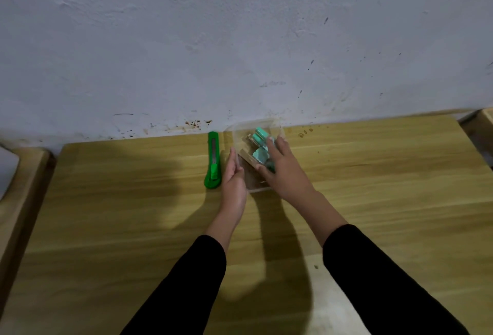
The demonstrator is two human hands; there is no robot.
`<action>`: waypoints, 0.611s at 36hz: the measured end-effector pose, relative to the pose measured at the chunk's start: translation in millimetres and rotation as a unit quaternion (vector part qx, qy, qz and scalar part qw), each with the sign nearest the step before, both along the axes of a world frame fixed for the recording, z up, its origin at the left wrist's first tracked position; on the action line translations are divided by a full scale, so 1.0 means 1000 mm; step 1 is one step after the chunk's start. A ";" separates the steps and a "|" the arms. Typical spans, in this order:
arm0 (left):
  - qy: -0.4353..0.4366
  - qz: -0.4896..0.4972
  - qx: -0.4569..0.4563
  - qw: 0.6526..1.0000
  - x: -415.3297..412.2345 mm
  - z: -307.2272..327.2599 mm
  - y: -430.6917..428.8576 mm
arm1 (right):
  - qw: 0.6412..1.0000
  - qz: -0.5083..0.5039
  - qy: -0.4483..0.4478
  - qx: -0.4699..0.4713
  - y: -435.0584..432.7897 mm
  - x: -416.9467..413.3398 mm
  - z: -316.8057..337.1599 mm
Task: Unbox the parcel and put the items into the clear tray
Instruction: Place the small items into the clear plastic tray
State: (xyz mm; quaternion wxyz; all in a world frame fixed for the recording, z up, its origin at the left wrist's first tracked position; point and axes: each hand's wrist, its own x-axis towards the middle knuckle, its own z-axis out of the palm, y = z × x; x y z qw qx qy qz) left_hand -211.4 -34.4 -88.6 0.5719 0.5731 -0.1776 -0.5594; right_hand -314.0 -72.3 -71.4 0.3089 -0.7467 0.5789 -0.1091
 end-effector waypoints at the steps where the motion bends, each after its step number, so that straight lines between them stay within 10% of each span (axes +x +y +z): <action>1: -0.006 -0.005 -0.001 1.000 0.000 0.001 0.000 | 1.000 0.025 0.008 -0.010 0.000 -0.006 0.000; 22: -0.028 -0.052 -0.024 0.998 0.001 0.003 0.007 | 0.997 -0.025 0.062 -0.034 -0.001 0.010 -0.008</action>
